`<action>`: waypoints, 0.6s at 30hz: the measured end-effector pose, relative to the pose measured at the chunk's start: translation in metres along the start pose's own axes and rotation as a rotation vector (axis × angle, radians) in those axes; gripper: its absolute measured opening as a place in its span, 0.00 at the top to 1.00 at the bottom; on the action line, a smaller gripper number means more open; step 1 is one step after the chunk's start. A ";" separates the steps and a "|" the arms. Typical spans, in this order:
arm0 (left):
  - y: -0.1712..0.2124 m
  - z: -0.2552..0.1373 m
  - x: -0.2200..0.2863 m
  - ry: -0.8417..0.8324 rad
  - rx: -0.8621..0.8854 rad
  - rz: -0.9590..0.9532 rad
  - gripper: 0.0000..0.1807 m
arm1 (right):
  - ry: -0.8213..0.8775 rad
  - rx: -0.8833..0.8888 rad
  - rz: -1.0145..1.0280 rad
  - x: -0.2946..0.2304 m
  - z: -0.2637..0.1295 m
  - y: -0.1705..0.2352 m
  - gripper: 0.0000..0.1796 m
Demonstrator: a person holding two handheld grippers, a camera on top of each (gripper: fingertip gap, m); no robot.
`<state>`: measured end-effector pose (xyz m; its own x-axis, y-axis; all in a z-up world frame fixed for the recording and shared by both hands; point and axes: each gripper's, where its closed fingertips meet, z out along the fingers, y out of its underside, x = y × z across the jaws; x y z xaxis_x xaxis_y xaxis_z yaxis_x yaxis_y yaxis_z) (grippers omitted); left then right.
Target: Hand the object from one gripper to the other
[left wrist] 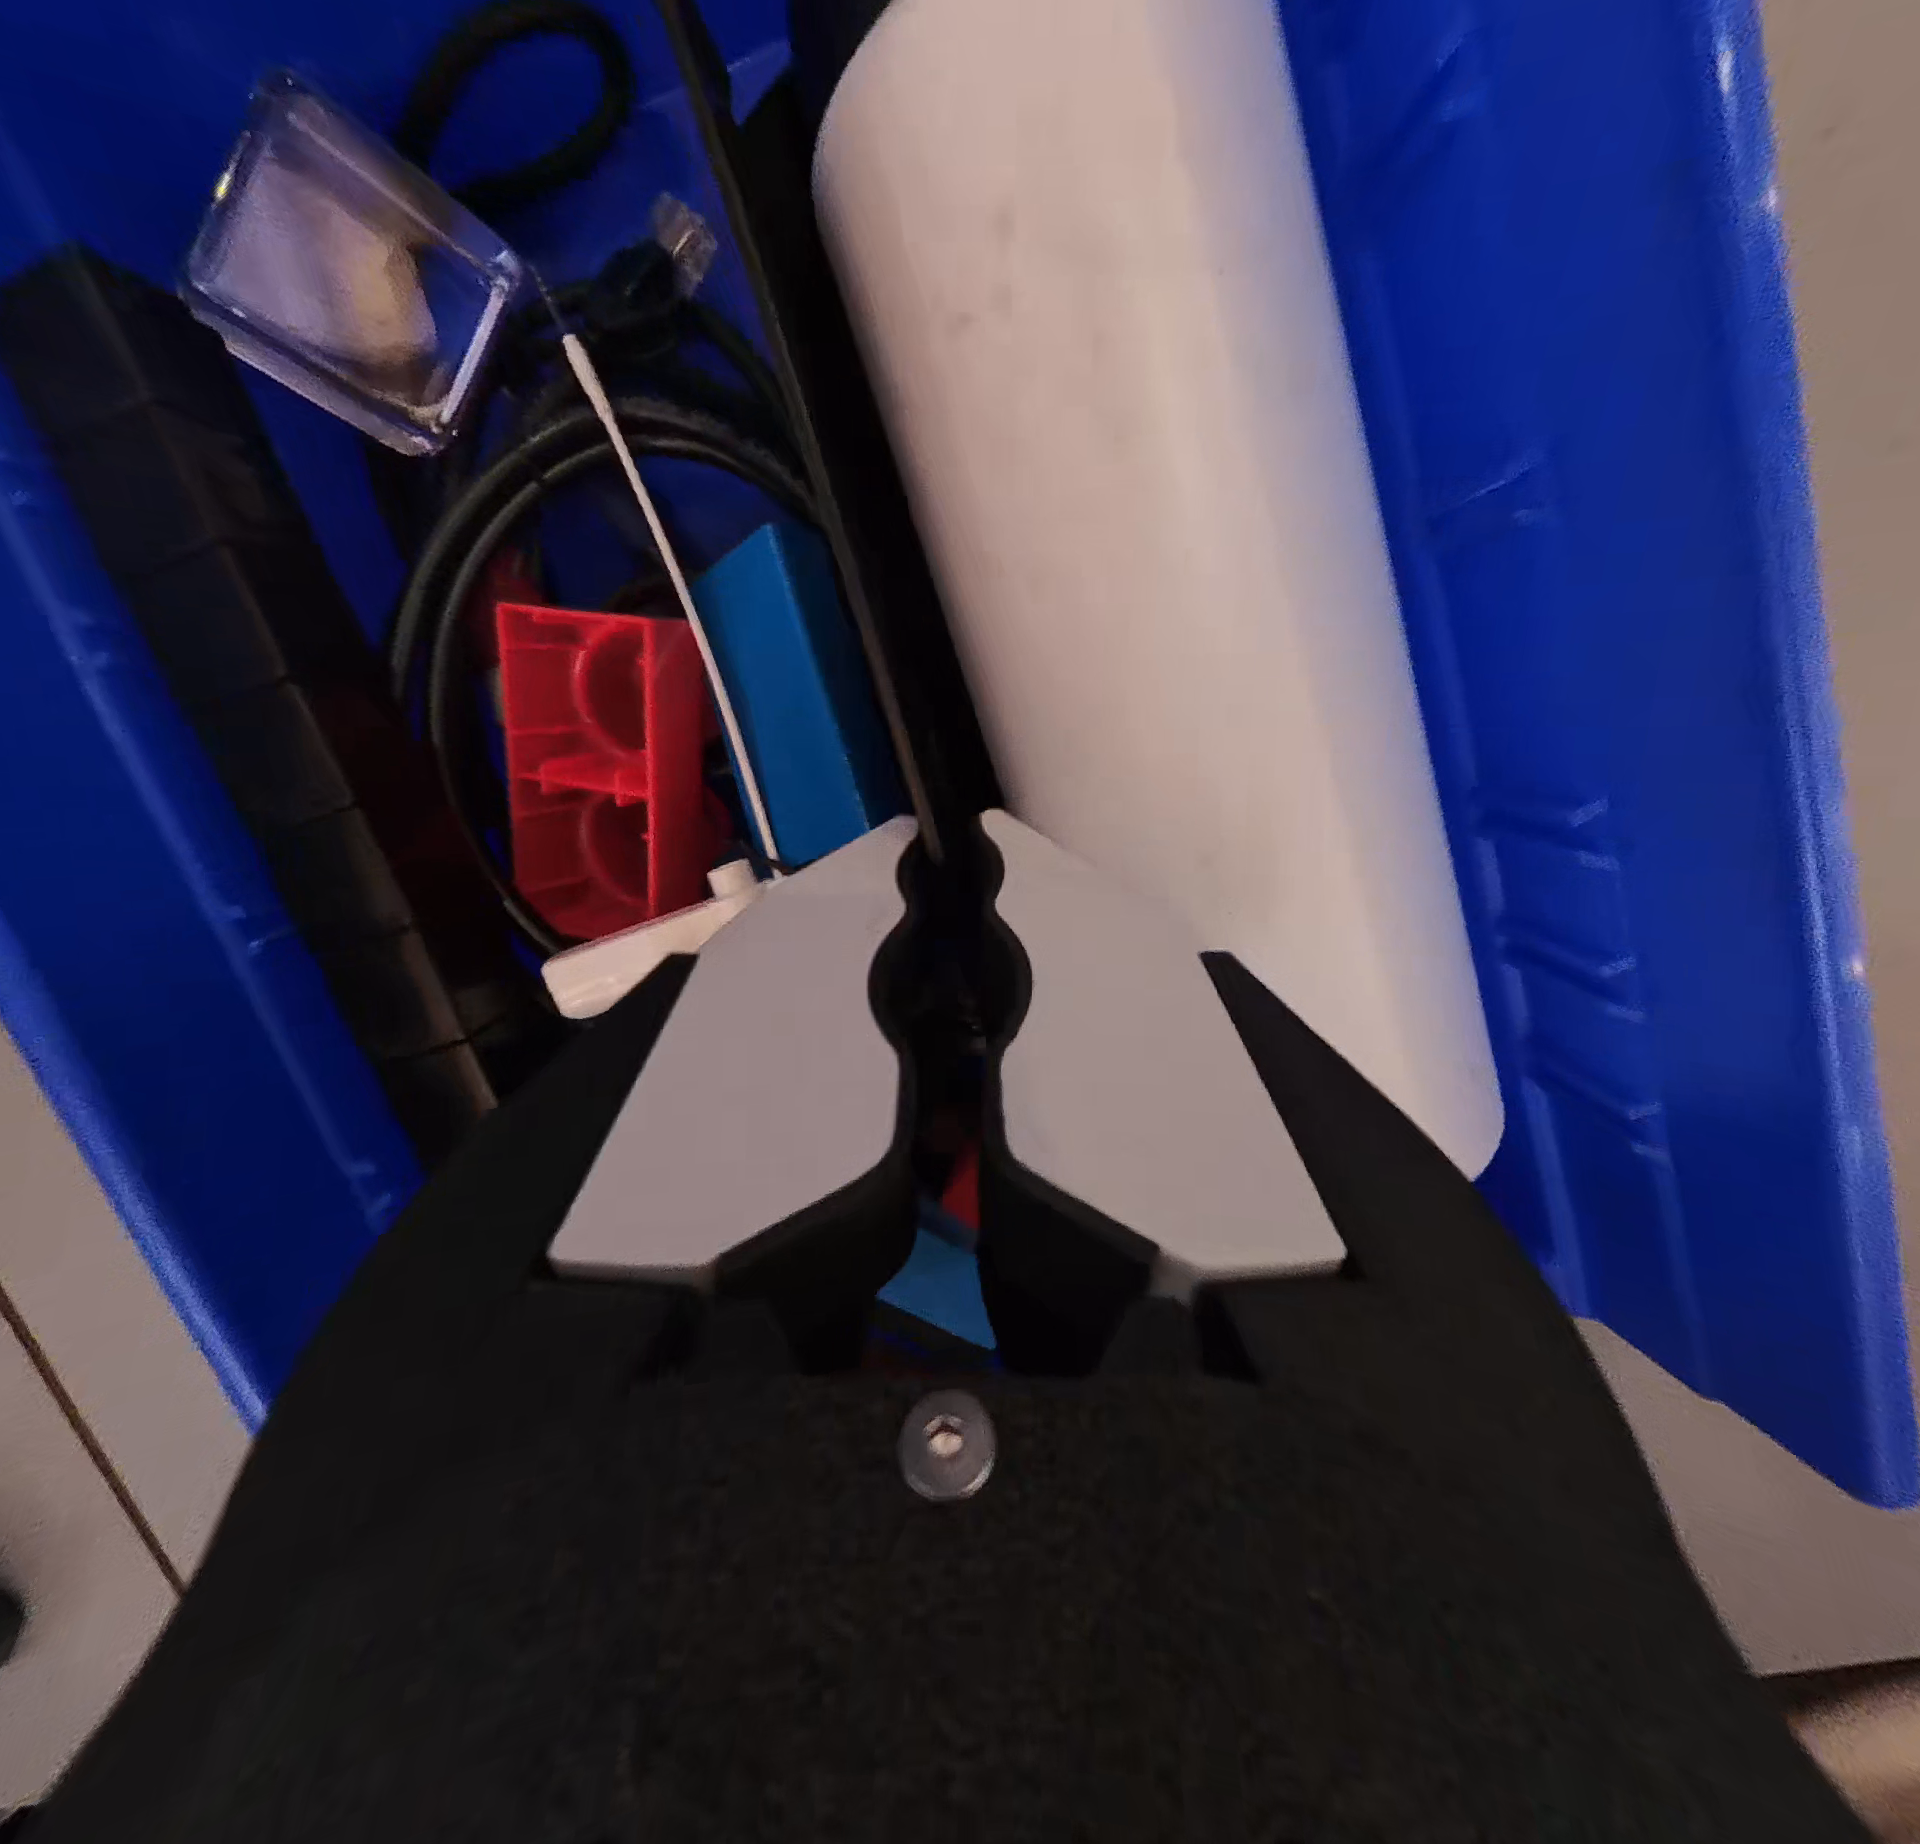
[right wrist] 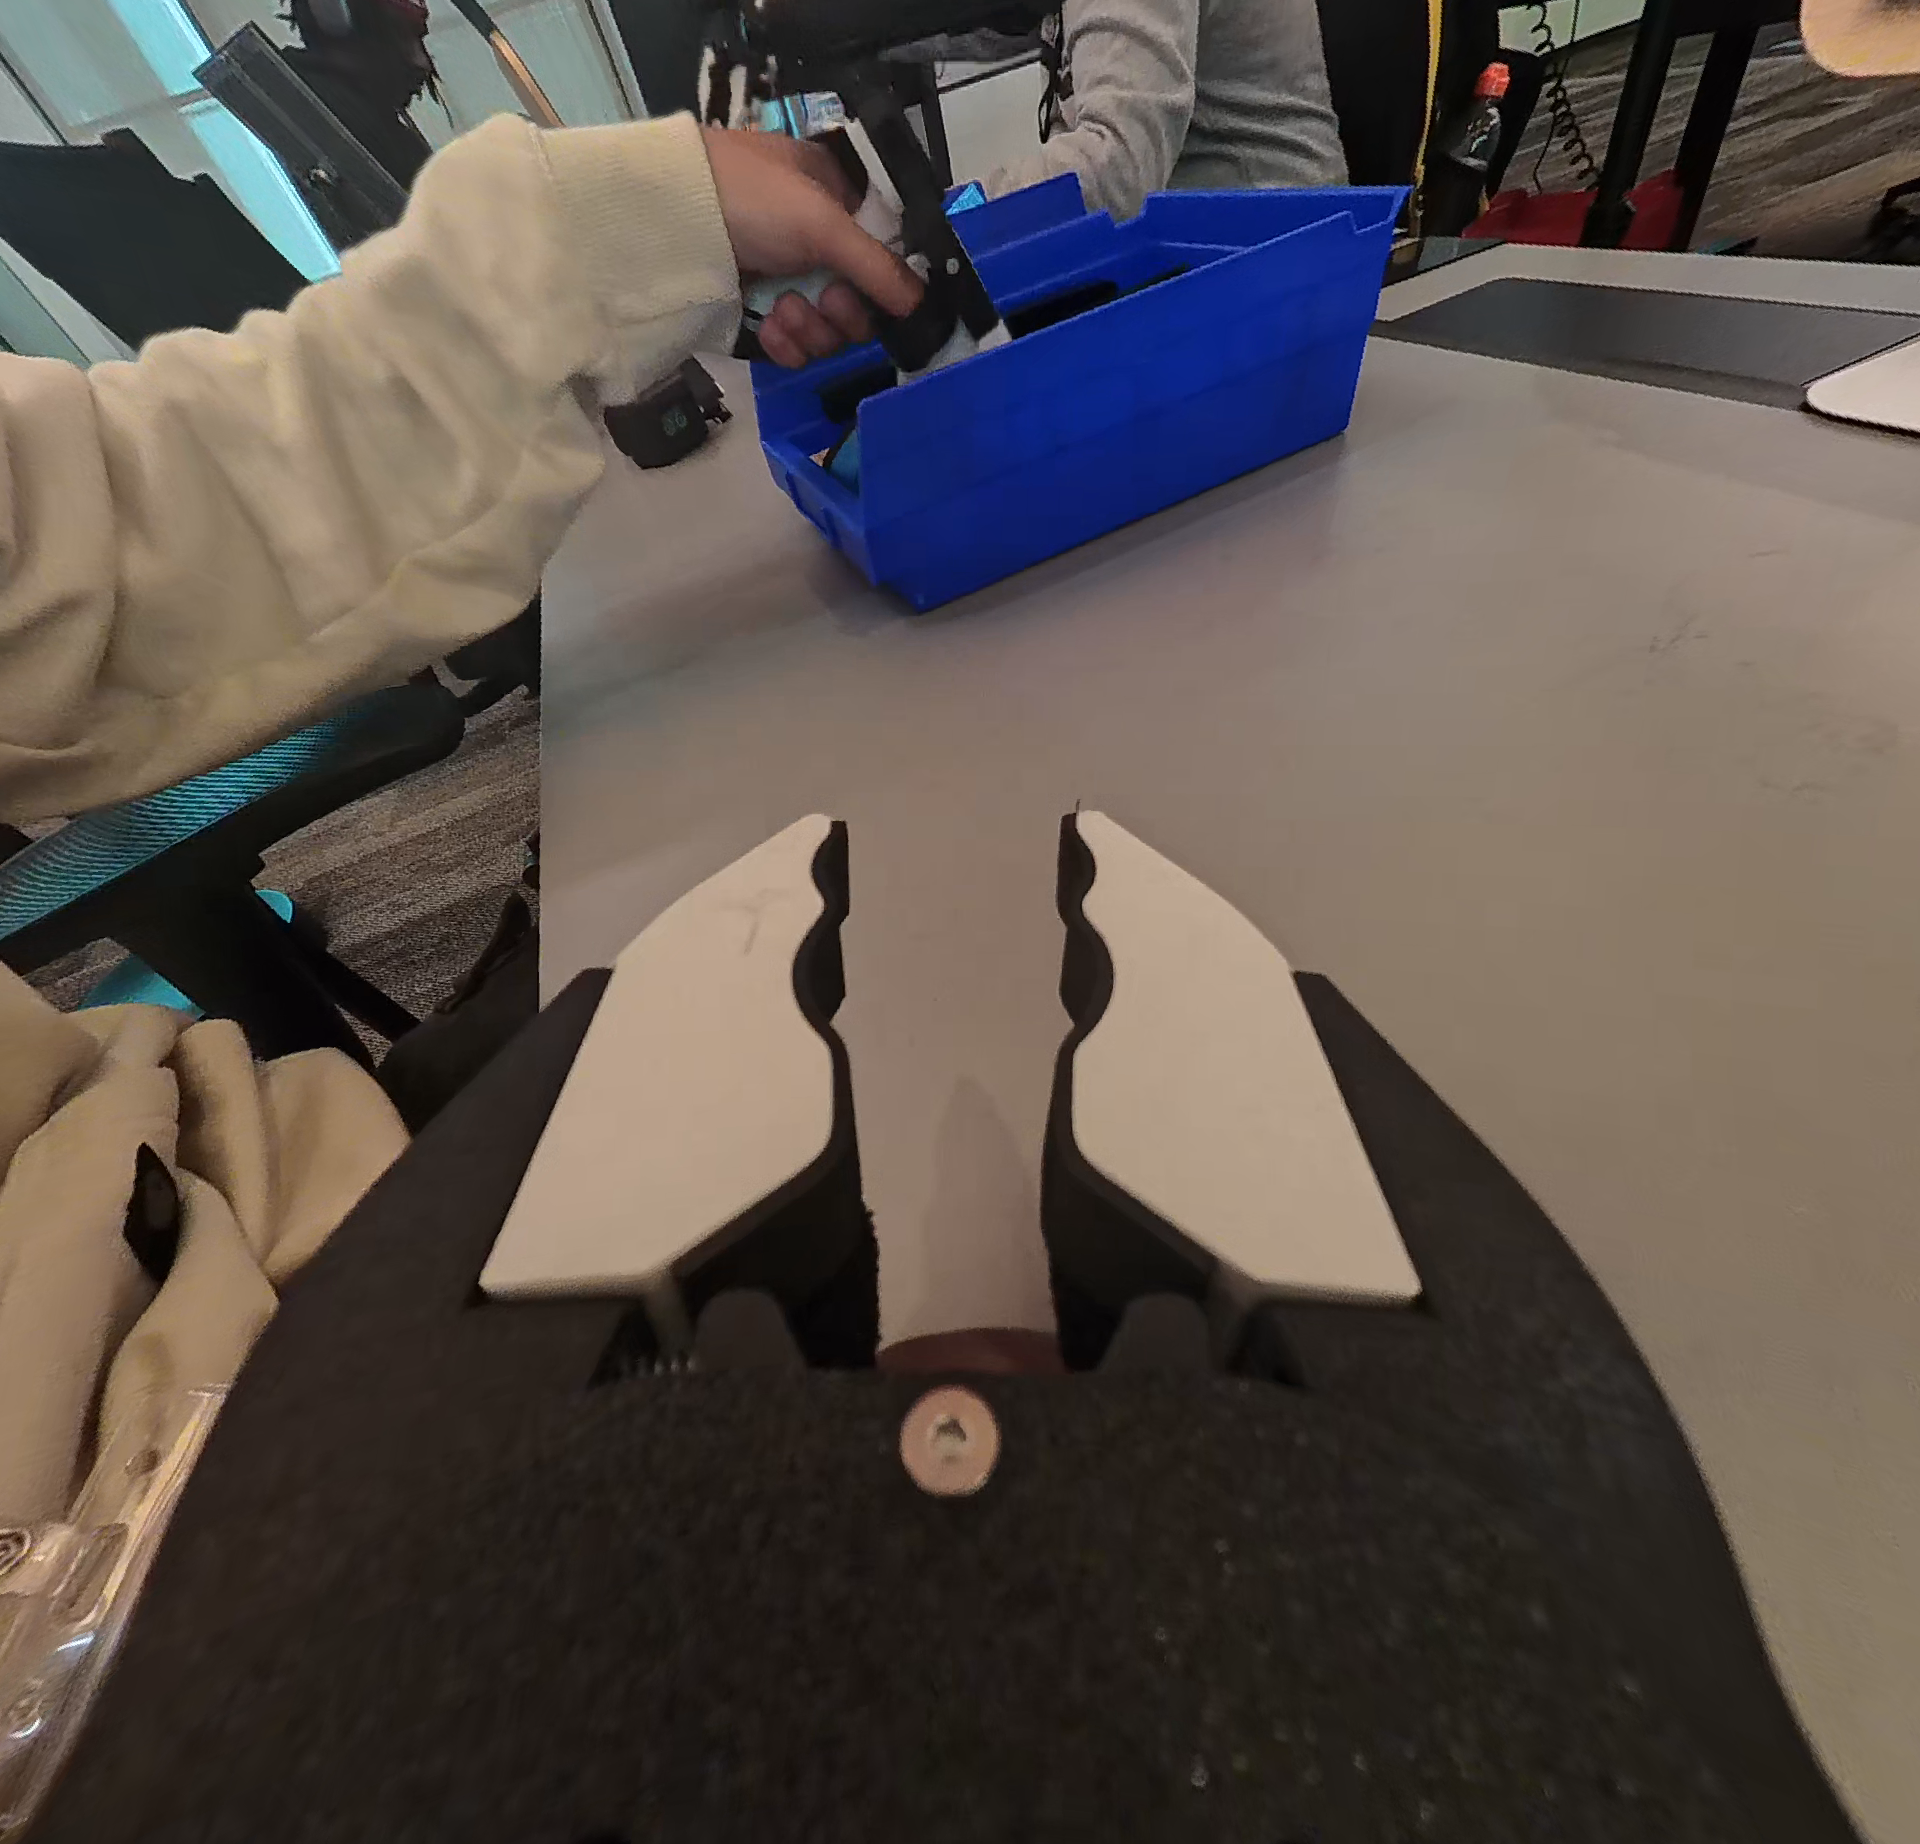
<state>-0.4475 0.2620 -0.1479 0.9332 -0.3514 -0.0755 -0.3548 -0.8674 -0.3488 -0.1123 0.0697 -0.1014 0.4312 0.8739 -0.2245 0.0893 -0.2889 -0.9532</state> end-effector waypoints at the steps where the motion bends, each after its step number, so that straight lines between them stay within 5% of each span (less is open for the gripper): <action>1: 0.000 0.000 0.000 0.007 -0.003 0.010 0.97 | -0.002 -0.001 0.002 0.000 0.001 0.000 0.79; 8: -0.015 -0.026 -0.005 0.023 0.140 -0.025 0.99 | -0.014 -0.013 0.010 -0.004 0.005 0.003 0.79; 13: -0.039 -0.082 0.002 0.124 0.440 -0.073 0.99 | -0.004 0.010 0.046 0.005 0.005 0.001 0.79; 18: -0.065 -0.153 0.046 0.418 0.840 -0.036 0.99 | -0.022 0.047 0.131 0.024 0.007 -0.013 0.78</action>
<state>-0.3897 0.2485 0.0140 0.7891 -0.5682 0.2334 -0.0165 -0.3994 -0.9166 -0.1093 0.0976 -0.0959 0.4163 0.8385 -0.3516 -0.0086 -0.3831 -0.9237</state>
